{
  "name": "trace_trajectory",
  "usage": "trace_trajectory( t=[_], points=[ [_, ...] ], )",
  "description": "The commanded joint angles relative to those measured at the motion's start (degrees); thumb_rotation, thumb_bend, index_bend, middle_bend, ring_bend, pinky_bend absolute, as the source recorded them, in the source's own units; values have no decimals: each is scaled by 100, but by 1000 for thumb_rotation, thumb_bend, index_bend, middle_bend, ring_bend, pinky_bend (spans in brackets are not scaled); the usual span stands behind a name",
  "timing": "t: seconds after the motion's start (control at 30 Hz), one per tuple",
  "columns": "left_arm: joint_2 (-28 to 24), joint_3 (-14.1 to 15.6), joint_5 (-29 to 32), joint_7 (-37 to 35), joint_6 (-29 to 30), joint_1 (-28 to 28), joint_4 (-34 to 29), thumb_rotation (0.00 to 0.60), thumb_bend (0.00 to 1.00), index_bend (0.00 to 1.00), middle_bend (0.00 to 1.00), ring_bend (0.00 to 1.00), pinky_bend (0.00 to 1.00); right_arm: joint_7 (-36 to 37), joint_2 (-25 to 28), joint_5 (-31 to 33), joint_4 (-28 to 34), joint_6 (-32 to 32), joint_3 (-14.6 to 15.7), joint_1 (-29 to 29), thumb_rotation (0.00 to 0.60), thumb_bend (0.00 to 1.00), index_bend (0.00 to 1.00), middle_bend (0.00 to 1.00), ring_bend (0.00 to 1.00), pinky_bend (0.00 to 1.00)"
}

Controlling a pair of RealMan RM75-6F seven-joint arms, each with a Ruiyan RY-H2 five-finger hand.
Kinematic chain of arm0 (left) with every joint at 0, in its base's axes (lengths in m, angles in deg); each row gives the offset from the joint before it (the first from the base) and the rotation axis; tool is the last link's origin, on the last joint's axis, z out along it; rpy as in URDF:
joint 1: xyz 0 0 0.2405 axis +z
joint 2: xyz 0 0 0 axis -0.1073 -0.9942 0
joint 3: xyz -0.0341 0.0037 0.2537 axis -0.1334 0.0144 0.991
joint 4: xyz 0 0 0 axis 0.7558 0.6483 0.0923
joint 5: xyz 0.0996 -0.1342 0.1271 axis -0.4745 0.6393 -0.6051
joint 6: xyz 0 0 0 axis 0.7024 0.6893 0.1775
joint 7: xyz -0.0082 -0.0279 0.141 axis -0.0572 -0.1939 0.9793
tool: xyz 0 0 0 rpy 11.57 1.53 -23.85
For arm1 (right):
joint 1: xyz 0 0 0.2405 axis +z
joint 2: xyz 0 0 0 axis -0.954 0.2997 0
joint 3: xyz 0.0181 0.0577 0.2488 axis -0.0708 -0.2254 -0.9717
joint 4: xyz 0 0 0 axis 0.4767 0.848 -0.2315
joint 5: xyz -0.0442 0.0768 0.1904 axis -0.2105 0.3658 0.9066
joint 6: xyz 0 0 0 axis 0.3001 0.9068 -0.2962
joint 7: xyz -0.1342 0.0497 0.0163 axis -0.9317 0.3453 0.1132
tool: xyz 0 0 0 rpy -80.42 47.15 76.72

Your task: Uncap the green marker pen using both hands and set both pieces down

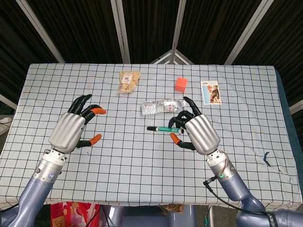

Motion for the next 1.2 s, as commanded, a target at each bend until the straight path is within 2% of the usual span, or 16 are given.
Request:
trace_trajectory(
  t=[0.03, 0.23, 0.43, 0.6, 0.8, 1.2],
  points=[
    [128, -138, 403, 539, 56, -334, -156, 600, 335, 305, 257, 0, 0, -127, -117, 115, 2, 80, -26, 118, 600, 651, 814, 687, 417, 42],
    [359, -150, 822, 1130, 237, -678, -231, 600, 335, 304, 251, 0, 0, -257, -296, 243, 10, 96, -93, 280, 600, 659, 820, 701, 433, 42],
    [521, -29, 1011, 1351, 402, -808, -123, 600, 335, 304, 254, 0, 0, 3, -315, 275, 63, -37, -152, 256, 600, 681, 845, 727, 454, 42],
    [653, 102, 957, 1302, 403, -875, 30, 600, 335, 304, 260, 0, 0, 344, -238, 332, 132, -144, -259, 209, 600, 688, 846, 741, 466, 42],
    [853, 119, 745, 1007, 363, -963, 208, 600, 335, 304, 267, 0, 0, 533, -138, 370, 233, -165, -332, 210, 600, 693, 846, 741, 466, 42],
    [1264, 82, 410, 858, 479, -1162, 482, 600, 335, 311, 290, 0, 0, 400, -309, 422, 400, -105, -343, 418, 600, 693, 871, 741, 466, 43]
  ],
)
